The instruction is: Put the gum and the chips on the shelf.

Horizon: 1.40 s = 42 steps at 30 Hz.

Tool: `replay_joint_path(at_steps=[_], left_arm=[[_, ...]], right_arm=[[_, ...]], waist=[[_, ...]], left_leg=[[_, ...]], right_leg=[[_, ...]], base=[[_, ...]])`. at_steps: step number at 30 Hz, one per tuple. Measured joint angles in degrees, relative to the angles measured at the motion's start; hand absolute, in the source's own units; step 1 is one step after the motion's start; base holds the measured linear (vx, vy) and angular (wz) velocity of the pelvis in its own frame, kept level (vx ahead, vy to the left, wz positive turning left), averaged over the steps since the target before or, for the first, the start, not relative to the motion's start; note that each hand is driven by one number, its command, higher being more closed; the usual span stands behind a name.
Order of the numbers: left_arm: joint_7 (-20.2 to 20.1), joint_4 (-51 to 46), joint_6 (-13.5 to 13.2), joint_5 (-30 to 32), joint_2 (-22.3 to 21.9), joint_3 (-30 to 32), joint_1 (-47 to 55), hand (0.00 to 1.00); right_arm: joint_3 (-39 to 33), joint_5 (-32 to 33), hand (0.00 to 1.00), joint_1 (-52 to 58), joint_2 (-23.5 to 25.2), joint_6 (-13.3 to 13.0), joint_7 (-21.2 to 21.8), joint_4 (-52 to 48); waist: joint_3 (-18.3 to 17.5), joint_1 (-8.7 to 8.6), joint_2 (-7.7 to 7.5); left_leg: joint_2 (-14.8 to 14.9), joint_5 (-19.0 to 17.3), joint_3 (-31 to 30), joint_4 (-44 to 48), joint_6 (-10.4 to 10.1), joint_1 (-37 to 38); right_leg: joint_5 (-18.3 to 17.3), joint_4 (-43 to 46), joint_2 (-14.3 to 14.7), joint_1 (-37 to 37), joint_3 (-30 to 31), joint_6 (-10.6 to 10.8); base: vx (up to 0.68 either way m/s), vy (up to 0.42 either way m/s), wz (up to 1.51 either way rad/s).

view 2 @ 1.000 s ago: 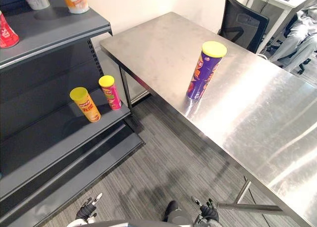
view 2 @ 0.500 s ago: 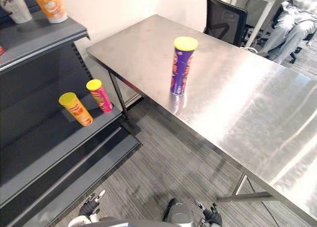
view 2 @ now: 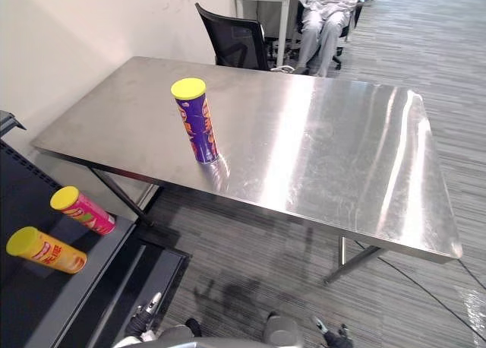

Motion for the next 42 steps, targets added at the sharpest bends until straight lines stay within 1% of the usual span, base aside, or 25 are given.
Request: replay_joint_path(at_steps=[1, 2, 5, 7, 9, 11, 12, 14, 15, 16, 17, 18, 20, 22, 23, 26, 29, 31, 33, 36, 38, 39, 40, 41, 42], left_arm=[[0.1, 0.0, 0.0, 0.6, 0.4, -0.2, 0.1, 0.00], [0.1, 0.0, 0.0, 0.9, 0.5, -0.4, 0.1, 0.00], [0.3, 0.3, 0.1, 1.9, 0.5, -1.4, 0.0, 0.00], [0.6, 0.3, 0.1, 3.1, 0.5, -1.3, -0.1, 0.00], [1.0, 0.3, 0.0, 3.7, 0.6, -1.1, -0.1, 0.00], [1.2, 0.4, 0.1, 4.0, 0.6, -0.2, 0.1, 0.00], [1.2, 0.4, 0.1, 4.0, 0.6, 0.0, 0.2, 0.00], [1.1, 0.4, 0.2, 4.3, 0.4, 1.1, 0.5, 0.00], [1.1, 0.4, 0.2, 5.4, 0.3, 1.9, 0.6, 0.00], [1.0, 0.4, 0.2, 5.9, 0.3, 2.7, 0.9, 0.00], [1.0, 0.4, 0.2, 6.0, 0.3, 3.0, 1.1, 0.00], [0.8, 0.4, 0.3, 6.3, 0.3, 4.0, 1.4, 0.00], [0.6, 0.4, 0.4, 6.3, 0.3, 4.7, 1.7, 0.00], [-0.2, -0.6, 0.5, 6.4, 0.2, 7.1, 2.8, 0.00], [-0.2, -0.8, 0.5, 6.4, 0.2, 7.7, 3.0, 0.00], [-0.3, -1.8, 0.6, 6.4, 0.3, 9.5, 4.5, 0.00], [-0.3, -3.6, 0.7, 6.4, 0.4, 9.8, 4.4, 0.00], [-0.4, -4.5, 1.0, 6.4, 0.5, 9.7, 4.4, 0.00], [-0.5, -5.5, 1.8, 6.4, 0.8, 8.9, 3.9, 0.00], [-0.9, -6.8, 2.2, 6.4, 1.2, 6.3, 3.9, 0.00], [-0.9, -7.4, 3.4, 6.5, 1.9, 4.5, 4.1, 0.00], [-0.9, -7.5, 3.8, 7.5, 2.3, 3.5, 4.2, 0.00], [-0.9, -7.5, 4.1, 8.2, 2.5, 2.6, 4.2, 0.00], [-1.0, -7.5, 4.3, 8.5, 2.5, 2.2, 4.2, 0.00], [-1.0, -7.5, 4.4, 8.6, 2.5, 1.3, 4.2, 0.00]], right_arm=[[-0.1, 0.0, 0.00, 0.1, 0.0, 0.0, -0.2, 0.1], [-0.2, 0.0, 0.00, -0.1, 0.0, -0.1, -0.3, 0.1], [-1.2, 0.6, 0.00, -0.8, 0.2, -0.7, -0.5, 0.5], [-1.6, 1.9, 0.00, -0.9, 0.5, -1.0, -1.0, 1.5], [-3.2, 2.9, 0.00, -1.6, 1.1, -1.1, -1.5, 2.5], [-4.1, 4.4, 0.00, -1.6, 1.2, -2.1, -2.0, 2.5], [-4.5, 4.7, 0.00, -1.6, 1.2, -2.2, -2.4, 2.5], [-6.2, 6.2, 0.00, -1.4, 1.2, -2.3, -3.8, 2.4], [-7.6, 7.5, 0.00, -1.2, 1.3, -2.3, -4.2, 2.4], [-8.8, 9.3, 0.00, -1.0, 1.2, -2.2, -5.2, 2.4], [-9.9, 10.1, 0.00, -1.0, 1.3, -2.2, -5.8, 2.4], [-13.9, 13.5, 0.00, -0.9, 1.2, -2.2, -7.9, 2.0], [-17.9, 16.2, 0.00, -0.8, 1.0, -2.1, -9.9, 1.4], [-28.2, 21.0, 0.00, -0.8, -0.3, -1.7, -13.6, -2.1], [-30.8, 21.8, 0.00, -0.8, -1.1, -1.6, -14.4, -3.0], [-43.5, 26.6, 0.00, -1.1, -7.8, -0.1, -18.1, -8.6], [-48.4, 27.0, 0.00, -2.0, -12.2, 0.3, -19.7, -13.7], [-49.5, 27.0, 0.00, -3.0, -14.1, 0.0, -20.4, -16.6], [-49.9, 26.5, 0.00, -5.6, -16.6, -1.3, -21.4, -21.5], [-48.0, 24.7, 0.00, -9.2, -19.0, -4.3, -21.9, -30.1], [-43.2, 22.0, 0.00, -10.0, -20.0, -5.6, -22.2, -36.5], [-38.6, 20.8, 0.00, -10.2, -20.6, -6.5, -22.3, -40.8], [-33.5, 19.4, 0.00, -10.4, -21.1, -7.0, -21.5, -45.3], [-30.6, 18.9, 0.00, -10.4, -21.3, -7.1, -21.1, -47.9], [-25.6, 16.5, 0.00, -10.6, -21.2, -6.7, -18.5, -52.2]], waist=[[-0.6, 0.13, -0.75], [-0.8, 0.15, -1.00], [-1.3, 0.49, -0.48], [-1.5, 0.86, -0.41], [-1.6, 0.92, -0.58], [-2.0, 0.90, -1.21], [-2.3, 0.90, -1.05], [-2.8, 0.93, -1.89], [-3.3, 0.97, -1.58], [-3.7, 1.01, -2.55], [-4.1, 1.02, -2.46], [-4.8, 0.98, -3.14], [-5.2, 1.02, -3.25], [-5.5, 1.19, -3.42], [-5.7, 1.15, -3.43], [-6.3, 1.10, -3.57], [-6.9, 1.02, -4.19], [-7.5, 0.99, -4.50], [-7.7, 0.92, -4.82], [-7.9, 0.98, -4.65], [-7.9, 1.01, -4.54], [-8.0, 0.99, -4.49], [-8.0, 1.01, -4.47], [-8.1, 1.03, -4.44], [-8.2, 1.04, -4.32]], left_leg=[[-1.7, -0.3, 0.9, -0.2, 0.5, 0.7], [-2.3, -0.4, 1.0, -0.3, 0.8, 0.9], [-4.8, -0.5, -0.2, -1.2, 1.0, 1.7], [-5.4, -0.5, -0.9, -1.3, 1.0, 1.9], [-5.6, -0.5, -1.0, -1.7, 0.9, 2.3], [-5.2, -0.5, -0.7, -2.6, 0.9, 2.8], [-5.1, -0.5, -0.6, -2.8, 0.9, 2.9], [-4.9, -0.6, -0.3, -3.5, 0.9, 3.1], [-4.7, -0.6, 0.1, -4.0, 0.9, 3.5], [-4.4, -0.5, 0.6, -4.2, 0.9, 3.5], [-4.4, -0.5, 0.9, -4.2, 0.9, 3.6], [-4.3, -0.5, 1.4, -4.4, 0.9, 3.8], [-4.3, -0.6, 1.8, -4.6, 0.9, 3.9], [-4.4, -0.6, 3.0, -5.6, 0.9, 4.8], [-4.4, -0.6, 3.3, -5.9, 0.9, 5.0], [-4.4, -1.1, 4.1, -6.3, 0.5, 5.6], [-4.0, -1.3, 4.2, -6.3, 0.1, 5.5], [-3.8, -1.5, 4.2, -6.3, -0.1, 5.5], [-3.5, -1.8, 4.2, -6.3, -0.4, 5.5], [-3.5, -2.4, 4.2, -6.2, -0.5, 5.5], [-3.6, -2.6, 4.2, -6.1, -0.4, 5.5], [-3.6, -2.8, 4.1, -6.1, -0.3, 5.4], [-3.6, -2.9, 4.1, -6.0, -0.2, 5.4], [-3.6, -3.0, 4.1, -6.0, -0.2, 5.4], [-3.6, -3.0, 4.0, -6.0, -0.2, 5.4]], right_leg=[[0.2, -0.4, -1.3, 0.1, 0.7, 0.6], [0.3, -0.8, -1.8, 0.3, 0.8, 0.9], [1.7, -4.8, -3.6, 3.1, 0.3, 2.9], [2.0, -6.1, -4.1, 4.2, -0.5, 3.4], [2.2, -6.8, -4.1, 4.9, -0.9, 3.4], [2.8, -7.8, -3.5, 5.1, -0.8, 3.2], [3.1, -8.1, -3.3, 5.1, -0.7, 3.1], [3.8, -9.2, -2.9, 5.1, -0.4, 3.0], [4.2, -9.8, -2.7, 5.4, -0.2, 3.0], [4.6, -10.5, -2.6, 5.3, 0.2, 2.9], [4.7, -10.9, -2.6, 5.3, 0.4, 2.9], [4.7, -11.2, -2.6, 5.1, 0.8, 2.8], [4.5, -11.6, -2.7, 5.1, 0.8, 2.5], [4.6, -11.7, -3.3, 5.1, -0.3, 2.5], [4.6, -11.7, -3.4, 5.1, -0.6, 2.4], [4.6, -11.8, -3.5, 5.0, -0.7, 2.2], [4.5, -11.7, -3.3, 5.0, -1.1, 2.0], [4.7, -11.7, -3.1, 5.0, -1.3, 2.3], [4.7, -11.8, -2.9, 5.0, -2.1, 2.3], [4.7, -11.7, -3.0, 5.0, -2.8, 2.3], [4.7, -11.6, -3.0, 5.0, -3.1, 2.4], [4.7, -11.6, -3.0, 5.0, -3.3, 2.4], [4.8, -11.4, -3.0, 5.0, -3.4, 2.4], [4.8, -11.2, -3.0, 5.0, -3.4, 2.5], [4.8, -10.7, -2.7, 4.8, -3.5, 2.5]], base=[[0.20, 0.268, -0.11], [0.13, 0.168, -0.03], [0.13, 0.156, 0.10], [0.09, 0.065, 0.16], [0.06, 0.033, 0.07], [0.02, -0.003, -0.11], [-0.01, -0.011, -0.14], [-0.02, -0.006, -0.14], [-0.04, -0.003, -0.18], [-0.04, -0.004, -0.20], [-0.05, -0.003, -0.23], [-0.03, 0.008, -0.18], [-0.02, 0.020, -0.15], [0.01, 0.034, -0.23], [0.03, 0.034, -0.21], [0.07, 0.029, -0.10], [0.09, 0.014, -0.02], [0.11, -0.001, -0.01], [0.10, 0.001, -0.02], [0.07, 0.019, -0.02], [0.05, 0.023, 0.00], [0.04, 0.022, 0.00], [0.04, 0.021, 0.00], [0.04, 0.019, 0.01], [0.00, 0.000, 0.00]])
